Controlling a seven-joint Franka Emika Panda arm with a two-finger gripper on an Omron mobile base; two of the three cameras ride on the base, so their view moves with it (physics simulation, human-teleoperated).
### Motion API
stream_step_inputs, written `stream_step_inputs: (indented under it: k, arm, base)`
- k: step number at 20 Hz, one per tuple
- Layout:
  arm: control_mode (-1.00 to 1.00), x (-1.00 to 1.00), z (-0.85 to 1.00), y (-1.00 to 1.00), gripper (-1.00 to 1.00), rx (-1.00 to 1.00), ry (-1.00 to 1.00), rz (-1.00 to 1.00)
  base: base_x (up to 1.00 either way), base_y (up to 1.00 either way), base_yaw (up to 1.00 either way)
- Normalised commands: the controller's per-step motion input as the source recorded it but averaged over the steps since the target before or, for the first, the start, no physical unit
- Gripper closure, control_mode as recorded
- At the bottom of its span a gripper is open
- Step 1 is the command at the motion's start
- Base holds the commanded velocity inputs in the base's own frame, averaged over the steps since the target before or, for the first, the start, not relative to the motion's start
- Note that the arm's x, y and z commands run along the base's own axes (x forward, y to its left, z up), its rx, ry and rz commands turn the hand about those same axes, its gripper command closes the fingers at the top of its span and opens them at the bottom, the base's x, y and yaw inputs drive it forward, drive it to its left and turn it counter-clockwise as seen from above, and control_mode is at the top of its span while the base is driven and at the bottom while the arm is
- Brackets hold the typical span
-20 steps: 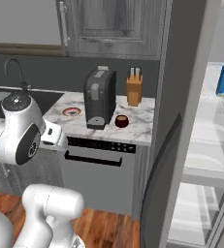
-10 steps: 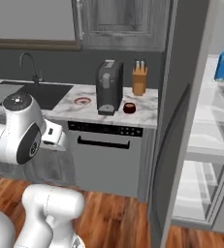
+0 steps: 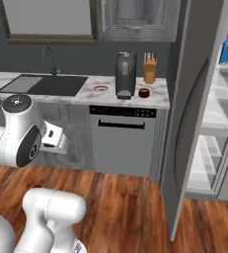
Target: Take a sugar cube from the saucer and place it inside the coffee. Then, grab milk from the fridge and place it next to the coffee on the counter to sweeten the coffee.
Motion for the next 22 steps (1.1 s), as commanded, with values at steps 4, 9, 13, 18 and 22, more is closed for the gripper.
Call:
stream_step_inputs:
  k: [4, 9, 13, 18, 22]
  arm:
    - [1.0, 0.0, 0.0, 0.0, -1.0, 0.0, 0.0, 0.0]
    - [1.0, 0.0, 0.0, 0.0, -1.0, 0.0, 0.0, 0.0]
    - [1.0, 0.0, 0.0, 0.0, -1.0, 0.0, 0.0, 0.0]
    - [1.0, 0.0, 0.0, 0.0, -1.0, 0.0, 0.0, 0.0]
    - [1.0, 0.0, 0.0, 0.0, -1.0, 0.0, 0.0, 0.0]
  base:
    - [-0.94, 0.04, -0.58]
    - [-0.76, -0.06, -0.72]
    - [-0.52, -0.57, -0.6]
    - [-0.57, -0.86, -0.5]
    - [-0.36, -0.99, -0.42]
